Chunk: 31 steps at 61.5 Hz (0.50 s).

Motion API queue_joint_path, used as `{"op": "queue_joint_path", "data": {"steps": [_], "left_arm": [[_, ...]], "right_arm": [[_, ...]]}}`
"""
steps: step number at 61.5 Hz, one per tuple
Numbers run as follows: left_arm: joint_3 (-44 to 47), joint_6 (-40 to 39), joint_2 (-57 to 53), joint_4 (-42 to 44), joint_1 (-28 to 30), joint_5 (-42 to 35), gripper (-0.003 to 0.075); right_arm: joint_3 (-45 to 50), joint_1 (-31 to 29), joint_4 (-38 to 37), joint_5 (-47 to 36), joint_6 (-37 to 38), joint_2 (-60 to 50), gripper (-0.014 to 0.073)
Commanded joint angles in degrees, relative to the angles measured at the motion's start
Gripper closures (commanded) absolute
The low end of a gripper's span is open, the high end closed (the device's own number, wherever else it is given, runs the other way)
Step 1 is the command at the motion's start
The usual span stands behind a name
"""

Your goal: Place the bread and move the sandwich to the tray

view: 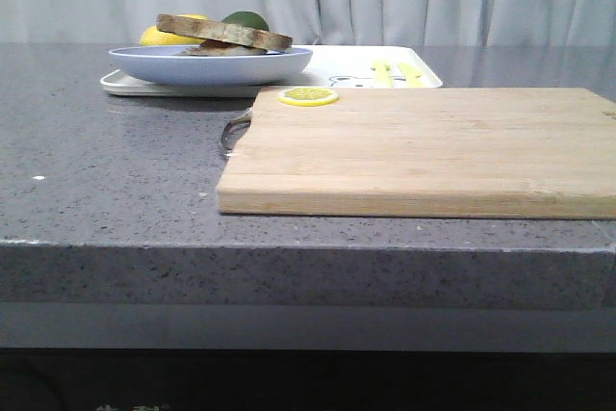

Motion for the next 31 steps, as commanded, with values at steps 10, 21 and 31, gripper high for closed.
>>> {"op": "queue_joint_path", "data": {"steps": [10,21,31], "left_arm": [[0.05,-0.48,-1.26,-0.49,0.17,-4.22,0.0741],[0.05,-0.48,-1.26,-0.49,0.17,-4.22,0.0741],[0.05,-0.48,-1.26,-0.49,0.17,-4.22,0.0741]], "right_arm": [[15.01,-4.57,3.33,-25.76,-0.26,-8.17,0.0662],[22.63,-4.71,3.62,-35.01,-0.26,-10.08,0.0662],[24.26,-4.79,3.62,-37.20,-0.26,-10.08,0.0662]]}}
